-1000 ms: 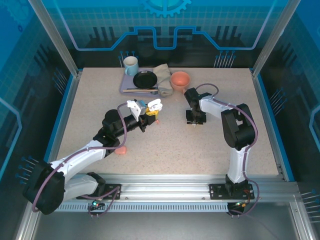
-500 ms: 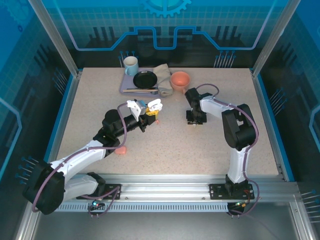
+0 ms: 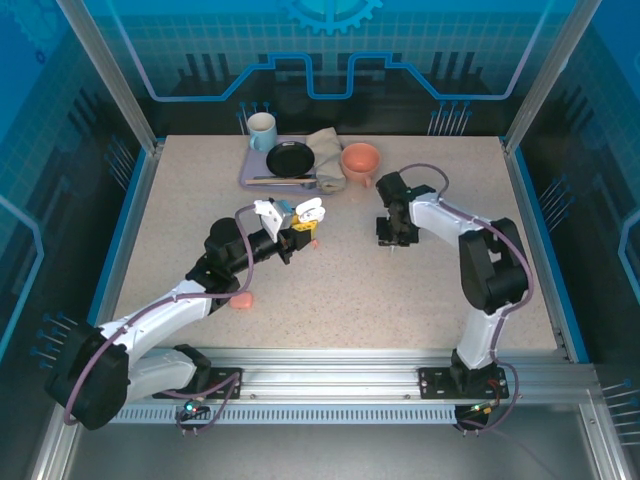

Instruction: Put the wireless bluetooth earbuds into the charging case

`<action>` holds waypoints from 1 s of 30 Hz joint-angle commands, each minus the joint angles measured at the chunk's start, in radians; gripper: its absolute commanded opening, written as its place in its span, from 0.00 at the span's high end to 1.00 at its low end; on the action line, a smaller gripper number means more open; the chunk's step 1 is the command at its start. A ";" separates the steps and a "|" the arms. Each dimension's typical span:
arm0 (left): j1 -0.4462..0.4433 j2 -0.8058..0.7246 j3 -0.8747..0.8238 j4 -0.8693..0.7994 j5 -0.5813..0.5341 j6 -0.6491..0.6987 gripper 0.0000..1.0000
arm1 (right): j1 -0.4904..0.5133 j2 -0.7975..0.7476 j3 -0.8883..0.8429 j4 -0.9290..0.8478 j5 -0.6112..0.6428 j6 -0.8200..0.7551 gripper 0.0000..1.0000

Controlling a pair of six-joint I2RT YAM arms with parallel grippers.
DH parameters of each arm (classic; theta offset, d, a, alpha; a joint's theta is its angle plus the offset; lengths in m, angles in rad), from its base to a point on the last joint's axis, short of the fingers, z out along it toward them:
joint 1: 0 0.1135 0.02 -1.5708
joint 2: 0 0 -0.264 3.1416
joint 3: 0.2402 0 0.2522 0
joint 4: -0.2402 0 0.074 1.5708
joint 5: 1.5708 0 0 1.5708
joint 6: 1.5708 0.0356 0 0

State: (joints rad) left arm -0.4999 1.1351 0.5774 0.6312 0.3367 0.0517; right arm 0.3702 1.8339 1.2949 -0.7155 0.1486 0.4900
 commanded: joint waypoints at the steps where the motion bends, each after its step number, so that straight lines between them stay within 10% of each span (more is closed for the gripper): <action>1: 0.008 -0.025 0.031 0.000 0.017 0.004 1.00 | -0.008 -0.102 -0.008 0.025 -0.036 0.012 0.72; 30: -0.046 0.160 0.233 0.006 0.131 -0.032 1.00 | 0.198 -0.719 -0.035 0.544 -0.053 -0.075 0.68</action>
State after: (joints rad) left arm -0.5339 1.2751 0.7570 0.6243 0.4370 0.0254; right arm 0.5453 1.1275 1.2797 -0.2771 0.1173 0.4545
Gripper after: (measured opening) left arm 0.231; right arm 0.317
